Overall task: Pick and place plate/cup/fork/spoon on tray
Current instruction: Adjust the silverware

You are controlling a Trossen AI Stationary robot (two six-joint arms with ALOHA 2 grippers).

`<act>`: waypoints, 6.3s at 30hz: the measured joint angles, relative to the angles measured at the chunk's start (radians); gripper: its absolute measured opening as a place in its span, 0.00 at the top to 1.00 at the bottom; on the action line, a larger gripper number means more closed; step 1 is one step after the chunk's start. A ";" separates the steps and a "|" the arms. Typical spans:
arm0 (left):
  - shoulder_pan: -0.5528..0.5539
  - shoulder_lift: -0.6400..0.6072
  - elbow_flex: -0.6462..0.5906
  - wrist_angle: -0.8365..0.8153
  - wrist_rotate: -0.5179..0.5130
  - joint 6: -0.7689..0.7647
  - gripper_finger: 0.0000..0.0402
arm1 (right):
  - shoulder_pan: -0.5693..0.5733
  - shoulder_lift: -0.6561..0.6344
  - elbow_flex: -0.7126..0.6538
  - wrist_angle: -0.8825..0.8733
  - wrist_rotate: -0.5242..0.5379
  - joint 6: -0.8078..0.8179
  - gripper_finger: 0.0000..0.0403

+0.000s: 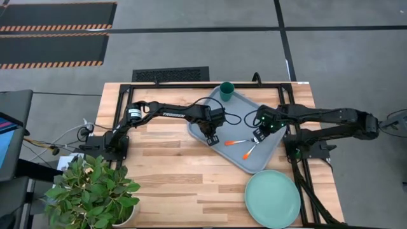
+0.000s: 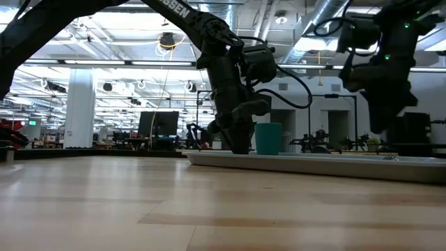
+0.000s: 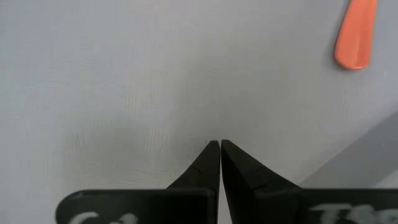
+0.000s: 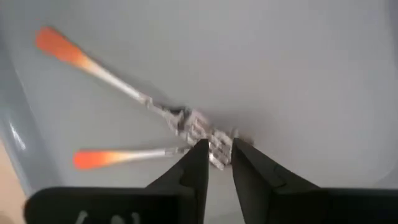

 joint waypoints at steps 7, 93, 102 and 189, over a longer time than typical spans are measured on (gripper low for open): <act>0.000 0.000 0.000 -0.001 0.000 0.000 1.00 | 0.027 0.043 -0.028 0.041 -0.078 0.010 0.59; 0.013 0.000 0.001 -0.073 0.001 0.061 1.00 | 0.135 0.382 0.012 0.368 0.000 -0.344 0.69; 0.014 0.000 0.001 -0.071 0.000 0.055 1.00 | 0.151 0.227 0.013 0.205 -0.011 -0.201 0.69; 0.014 0.000 0.000 0.020 0.019 0.037 1.00 | -0.011 0.267 -0.014 0.223 0.060 -0.085 0.69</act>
